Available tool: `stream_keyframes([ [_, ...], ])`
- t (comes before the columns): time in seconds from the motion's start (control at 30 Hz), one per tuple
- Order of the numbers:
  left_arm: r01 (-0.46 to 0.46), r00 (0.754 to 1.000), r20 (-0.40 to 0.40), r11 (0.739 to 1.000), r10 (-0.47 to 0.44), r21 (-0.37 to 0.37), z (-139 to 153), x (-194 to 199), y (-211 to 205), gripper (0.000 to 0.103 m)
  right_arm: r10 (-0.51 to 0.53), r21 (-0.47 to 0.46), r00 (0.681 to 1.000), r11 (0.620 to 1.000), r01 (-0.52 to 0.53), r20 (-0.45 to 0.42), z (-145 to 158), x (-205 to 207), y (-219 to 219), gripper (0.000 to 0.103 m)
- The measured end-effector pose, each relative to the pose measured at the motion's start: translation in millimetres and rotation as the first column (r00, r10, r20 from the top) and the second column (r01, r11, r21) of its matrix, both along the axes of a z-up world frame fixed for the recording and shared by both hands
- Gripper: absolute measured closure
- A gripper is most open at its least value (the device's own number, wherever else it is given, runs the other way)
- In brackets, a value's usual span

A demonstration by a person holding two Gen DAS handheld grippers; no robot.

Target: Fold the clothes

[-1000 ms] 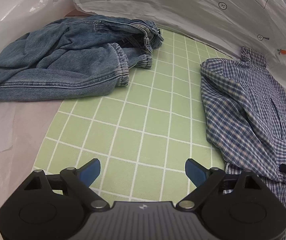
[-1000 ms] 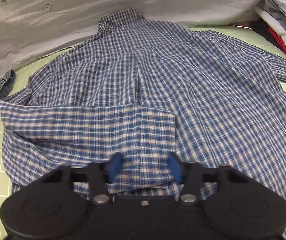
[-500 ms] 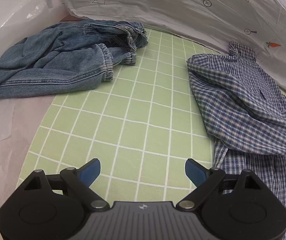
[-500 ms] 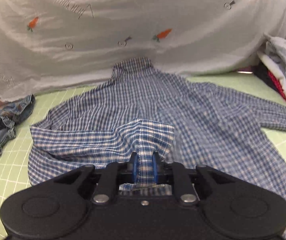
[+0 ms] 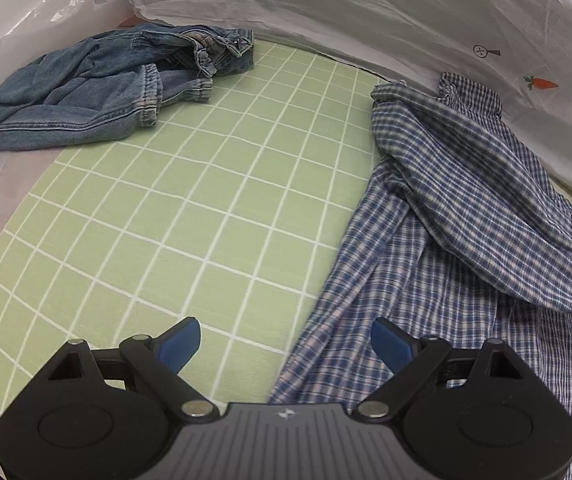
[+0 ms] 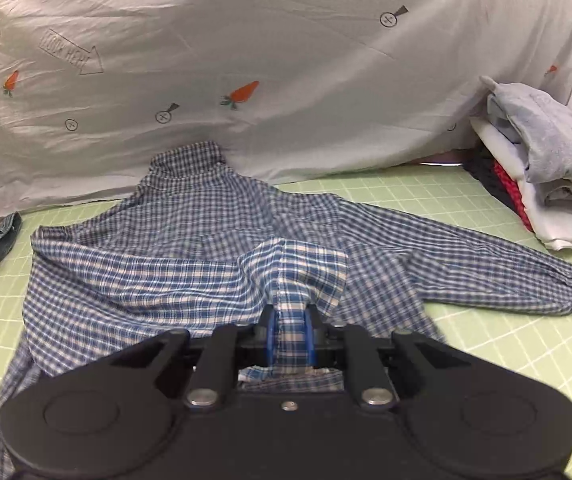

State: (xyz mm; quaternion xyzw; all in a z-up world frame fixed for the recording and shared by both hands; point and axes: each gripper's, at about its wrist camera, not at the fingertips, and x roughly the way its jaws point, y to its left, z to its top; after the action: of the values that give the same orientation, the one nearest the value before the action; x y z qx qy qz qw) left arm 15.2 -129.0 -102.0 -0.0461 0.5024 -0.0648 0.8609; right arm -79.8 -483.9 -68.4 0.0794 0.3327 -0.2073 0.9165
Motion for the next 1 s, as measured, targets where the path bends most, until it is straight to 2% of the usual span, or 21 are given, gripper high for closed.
stream_keyframes([
  [0.2,-0.058,0.998,0.033,0.998,0.057,0.033,4.6,-4.8,-37.3,0.011,0.008,0.009,1.000,1.000,-0.008,-0.010,-17.6,11.0,-76.2,0.088],
  [0.4,-0.143,0.989,0.046,0.984,0.139,0.110,16.3,-10.4,-48.4,0.011,-0.032,0.048,0.999,0.998,0.032,-0.017,-40.2,37.3,-154.0,0.088],
  [0.57,-0.180,0.984,0.039,0.971,0.176,0.157,20.4,-15.0,-48.2,0.010,-0.101,0.090,0.995,0.991,0.103,-0.021,-56.0,46.0,-187.3,0.088],
  [0.63,-0.185,0.983,0.036,0.969,0.182,0.160,21.1,-16.4,-47.3,0.010,-0.104,0.100,0.994,0.989,0.108,-0.046,-63.9,47.0,-186.9,0.085],
  [0.67,-0.188,0.982,0.035,0.969,0.185,0.161,21.5,-17.2,-46.7,0.010,-0.104,0.104,0.993,0.989,0.109,-0.060,-67.8,47.4,-185.9,0.075],
  [0.7,-0.187,0.982,0.038,0.969,0.184,0.159,22.6,-17.9,-46.8,0.010,-0.106,0.102,0.993,0.988,0.112,-0.058,-68.9,45.0,-182.7,0.057],
  [0.73,-0.183,0.983,0.045,0.970,0.178,0.158,24.1,-19.2,-46.5,0.010,-0.109,0.099,0.993,0.989,0.114,-0.052,-69.1,41.6,-178.7,0.049],
  [0.77,-0.178,0.984,0.054,0.971,0.172,0.159,25.4,-20.8,-46.7,0.010,-0.114,0.101,0.993,0.988,0.118,-0.041,-69.1,36.8,-175.1,0.032],
  [0.83,-0.170,0.984,0.072,0.973,0.160,0.153,26.6,-23.7,-44.6,0.007,-0.128,0.112,0.992,0.985,0.129,-0.021,-69.4,26.4,-166.7,0.020],
  [0.87,-0.165,0.985,0.077,0.975,0.155,0.147,26.5,-25.1,-43.1,0.006,-0.130,0.123,0.991,0.984,0.130,-0.010,-69.9,19.6,-162.1,0.017],
  [0.93,-0.153,0.986,0.084,0.979,0.143,0.134,25.6,-28.2,-38.8,0.006,-0.140,0.135,0.990,0.981,0.138,0.007,-69.1,6.7,-150.4,0.001],
  [1.0,-0.134,0.989,0.087,0.984,0.124,0.120,23.2,-31.9,-32.6,0.006,-0.149,0.141,0.988,0.979,0.144,0.026,-66.7,-7.3,-136.8,0.000],
])
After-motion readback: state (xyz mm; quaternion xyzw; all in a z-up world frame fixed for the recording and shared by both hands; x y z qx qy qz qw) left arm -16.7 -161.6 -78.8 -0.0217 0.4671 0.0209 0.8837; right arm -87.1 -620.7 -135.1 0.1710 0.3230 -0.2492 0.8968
